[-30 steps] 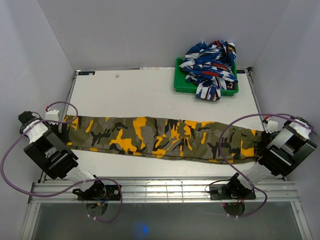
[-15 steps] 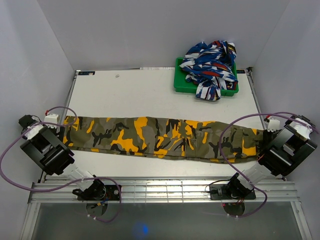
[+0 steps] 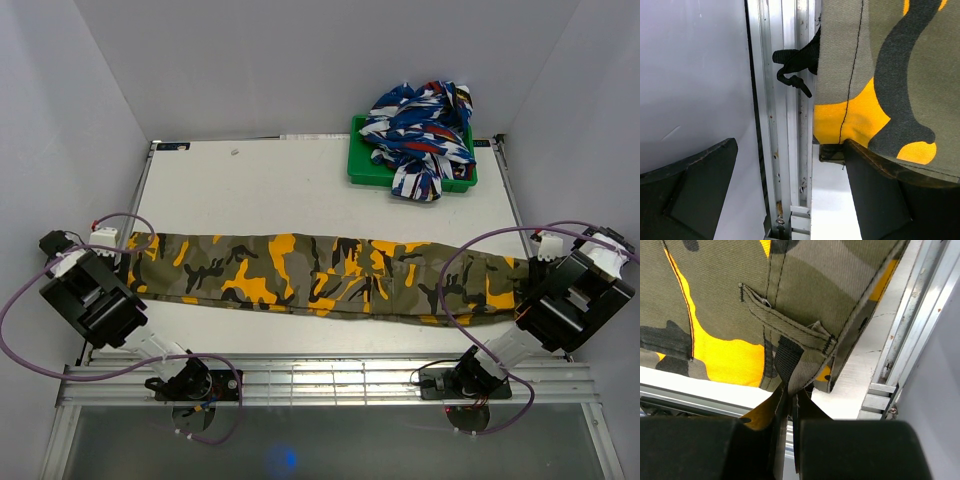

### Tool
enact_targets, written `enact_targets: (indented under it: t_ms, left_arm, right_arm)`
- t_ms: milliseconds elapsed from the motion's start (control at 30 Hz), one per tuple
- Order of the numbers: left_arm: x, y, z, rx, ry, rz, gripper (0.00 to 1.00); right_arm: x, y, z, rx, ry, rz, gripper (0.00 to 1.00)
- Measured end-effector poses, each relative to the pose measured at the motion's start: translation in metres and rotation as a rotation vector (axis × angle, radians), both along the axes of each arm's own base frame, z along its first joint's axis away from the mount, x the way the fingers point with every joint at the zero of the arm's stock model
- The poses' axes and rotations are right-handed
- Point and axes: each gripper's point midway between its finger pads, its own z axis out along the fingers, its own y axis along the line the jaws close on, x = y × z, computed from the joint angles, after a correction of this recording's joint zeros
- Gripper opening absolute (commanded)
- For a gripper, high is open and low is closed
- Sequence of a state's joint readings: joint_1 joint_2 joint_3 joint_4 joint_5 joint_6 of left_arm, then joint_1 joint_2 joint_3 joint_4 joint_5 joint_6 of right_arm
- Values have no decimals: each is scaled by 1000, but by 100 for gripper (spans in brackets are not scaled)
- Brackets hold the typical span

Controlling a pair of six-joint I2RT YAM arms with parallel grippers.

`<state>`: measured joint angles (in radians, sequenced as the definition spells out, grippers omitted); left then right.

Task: Fold and stack the trousers
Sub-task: Fold the trousers

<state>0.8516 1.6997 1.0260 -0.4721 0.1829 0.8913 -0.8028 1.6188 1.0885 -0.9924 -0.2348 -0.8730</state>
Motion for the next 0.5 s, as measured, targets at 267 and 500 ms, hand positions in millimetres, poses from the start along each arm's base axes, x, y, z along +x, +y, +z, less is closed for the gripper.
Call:
enact_targets:
  t_ms: [267,500]
  left_arm:
    - [-10,-17,4,-59,22,-22,98]
    - [-14,-23,4,-81,40,-28,98]
  right_arm:
    - [2,-2,2,-6,-4,0,8]
    - [2,-2,2,-6,-5,0,8]
